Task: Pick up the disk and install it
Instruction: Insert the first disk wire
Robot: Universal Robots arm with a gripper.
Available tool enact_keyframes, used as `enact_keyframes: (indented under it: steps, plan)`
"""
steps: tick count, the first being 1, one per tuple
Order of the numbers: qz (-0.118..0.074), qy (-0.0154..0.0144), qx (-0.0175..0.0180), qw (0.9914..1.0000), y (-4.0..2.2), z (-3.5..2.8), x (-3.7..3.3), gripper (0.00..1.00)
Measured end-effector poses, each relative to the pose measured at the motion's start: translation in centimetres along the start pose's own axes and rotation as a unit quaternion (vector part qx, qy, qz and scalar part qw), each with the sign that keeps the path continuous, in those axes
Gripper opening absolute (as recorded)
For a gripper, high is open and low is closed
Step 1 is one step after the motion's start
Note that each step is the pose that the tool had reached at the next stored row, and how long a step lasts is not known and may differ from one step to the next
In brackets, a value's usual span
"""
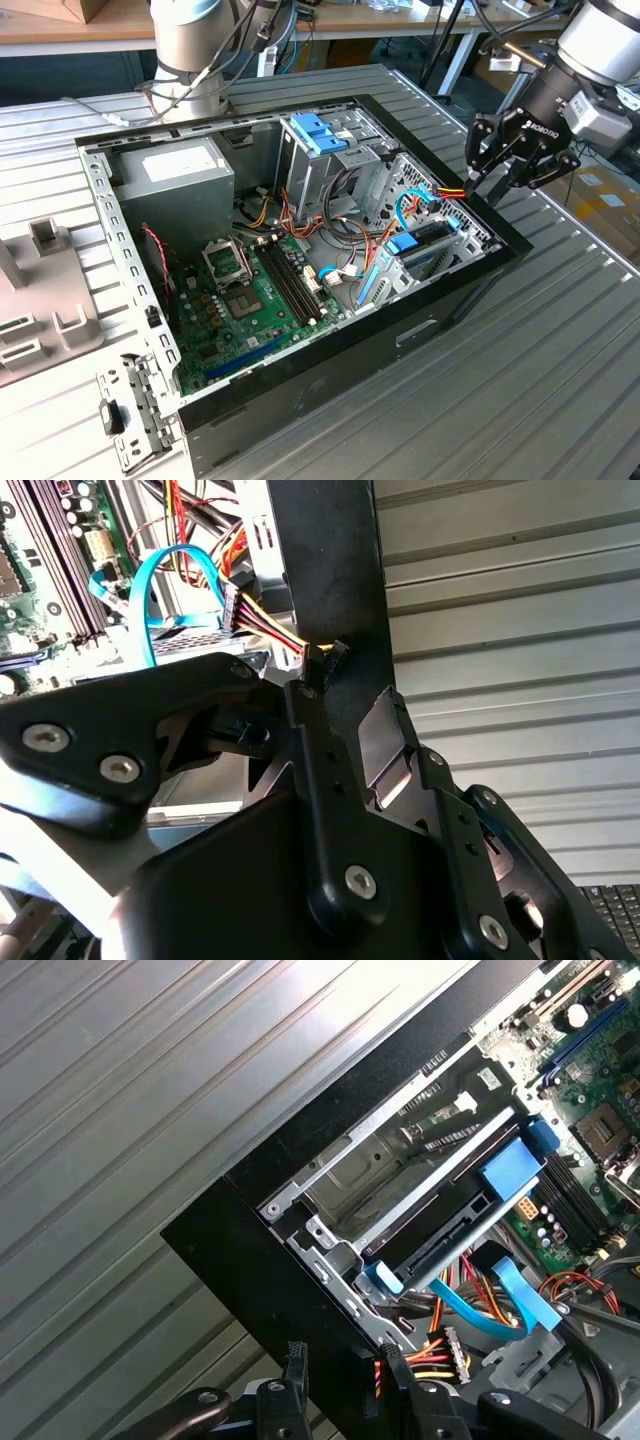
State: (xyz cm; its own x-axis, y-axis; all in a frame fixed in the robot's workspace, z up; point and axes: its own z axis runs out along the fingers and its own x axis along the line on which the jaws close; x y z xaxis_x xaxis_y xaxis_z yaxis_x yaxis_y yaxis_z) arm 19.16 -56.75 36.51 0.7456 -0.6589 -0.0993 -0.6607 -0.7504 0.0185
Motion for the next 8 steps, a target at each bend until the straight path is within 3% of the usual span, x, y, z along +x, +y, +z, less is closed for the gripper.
enact_keyframes:
  steps: [8]
  plan:
    - [0.000,0.0000,0.0000,1.00000,-0.03,0.25,0.03,0.42]
